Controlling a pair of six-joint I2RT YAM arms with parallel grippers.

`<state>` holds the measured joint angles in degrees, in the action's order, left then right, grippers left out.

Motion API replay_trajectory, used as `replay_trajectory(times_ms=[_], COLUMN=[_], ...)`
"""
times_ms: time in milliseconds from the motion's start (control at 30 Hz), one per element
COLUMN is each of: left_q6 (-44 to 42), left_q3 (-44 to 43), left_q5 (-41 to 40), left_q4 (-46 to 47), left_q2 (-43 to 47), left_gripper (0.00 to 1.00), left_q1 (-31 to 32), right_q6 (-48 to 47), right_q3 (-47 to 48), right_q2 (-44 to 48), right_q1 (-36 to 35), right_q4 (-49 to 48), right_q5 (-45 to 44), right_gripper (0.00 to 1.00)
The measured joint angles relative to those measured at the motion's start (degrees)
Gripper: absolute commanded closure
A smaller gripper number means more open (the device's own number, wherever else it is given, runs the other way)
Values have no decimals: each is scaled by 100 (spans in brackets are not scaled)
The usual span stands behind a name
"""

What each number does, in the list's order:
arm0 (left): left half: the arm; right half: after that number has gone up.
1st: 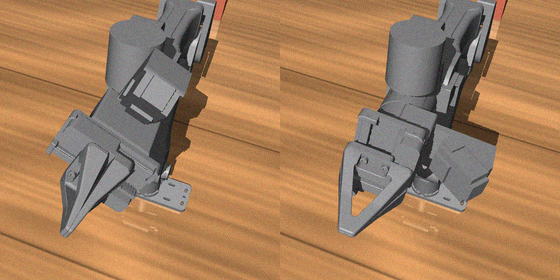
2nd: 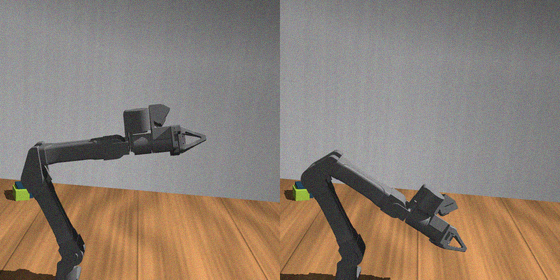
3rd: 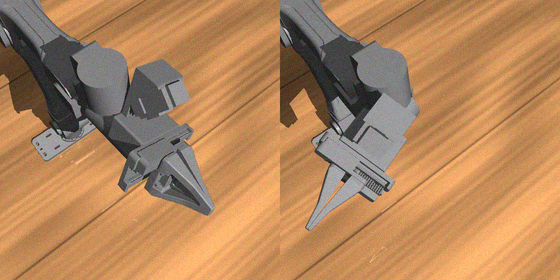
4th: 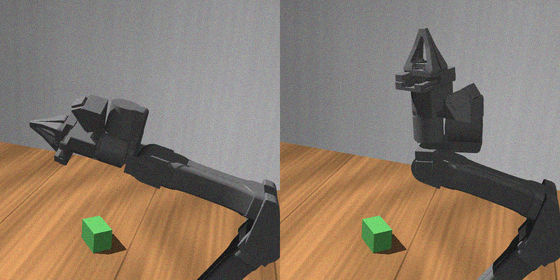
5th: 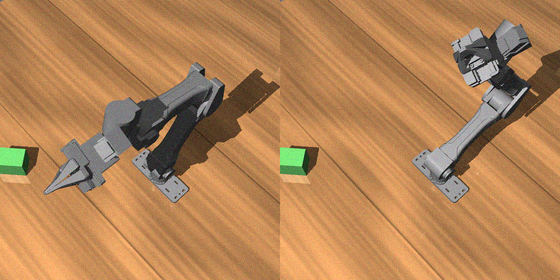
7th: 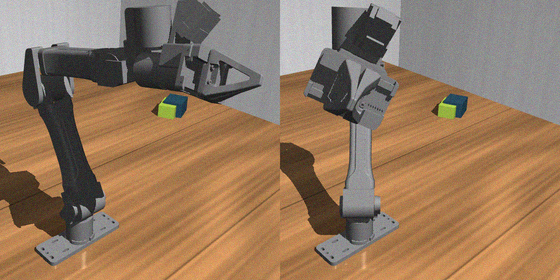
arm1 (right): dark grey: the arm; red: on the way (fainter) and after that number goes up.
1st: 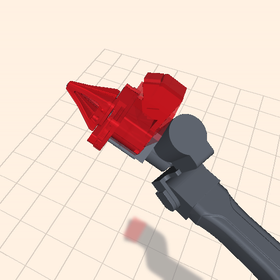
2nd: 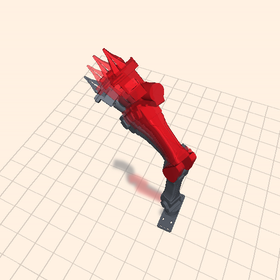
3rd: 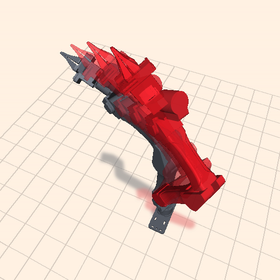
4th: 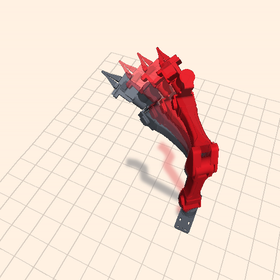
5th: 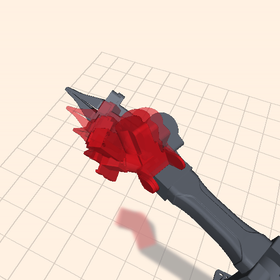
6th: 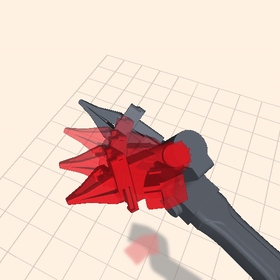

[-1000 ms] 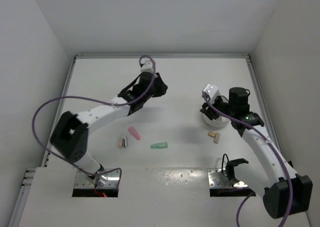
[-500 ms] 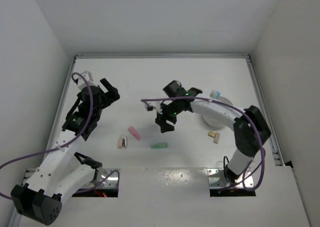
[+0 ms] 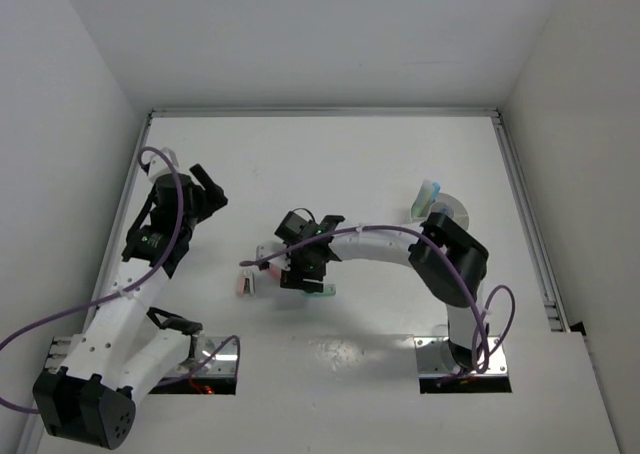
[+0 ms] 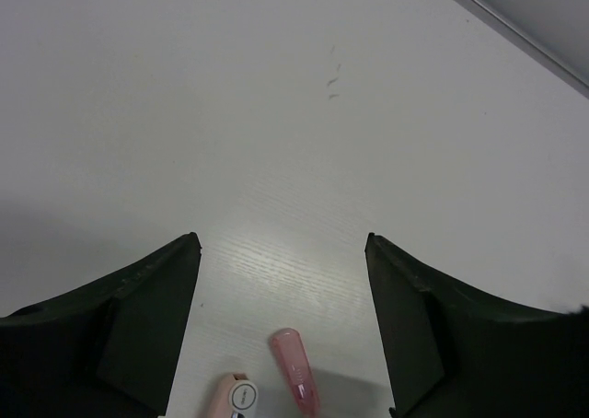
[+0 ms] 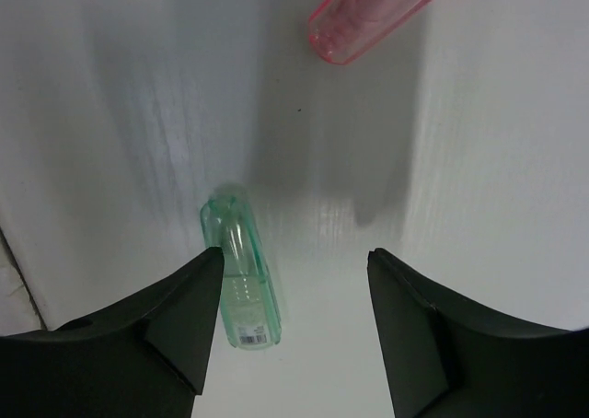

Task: Sort the stationery into containers
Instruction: Pick up the stationery from the center of the board.

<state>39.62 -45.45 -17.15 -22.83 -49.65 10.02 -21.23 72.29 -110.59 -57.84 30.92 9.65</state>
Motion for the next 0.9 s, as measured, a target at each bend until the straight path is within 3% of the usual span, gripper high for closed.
replay_trajectory(times_ms=[333, 567, 667, 700, 800, 900], left_q6=[-39, -42, -63, -68, -83, -101], left_q3=[0, 0, 0, 0, 0, 0], left_q5=[94, 129, 136, 136, 142, 155], left_q4=[-2, 0, -2, -2, -2, 0], left_q2=[-11, -11, -11, -11, -11, -11], left_gripper=[22, 22, 22, 22, 22, 22], left_q1=[0, 0, 0, 0, 0, 0], right_q6=[221, 302, 302, 308, 280, 273], right_q3=[7, 61, 76, 94, 116, 122], right_q2=[-260, -348, -372, -385, -402, -385], right_q1=[-501, -520, -518, -518, -507, -461], right_q4=[-46, 11, 48, 92, 168, 160], right_q5=[-767, -807, -763, -728, -643, -686], right_gripper=[36, 42, 57, 69, 90, 100])
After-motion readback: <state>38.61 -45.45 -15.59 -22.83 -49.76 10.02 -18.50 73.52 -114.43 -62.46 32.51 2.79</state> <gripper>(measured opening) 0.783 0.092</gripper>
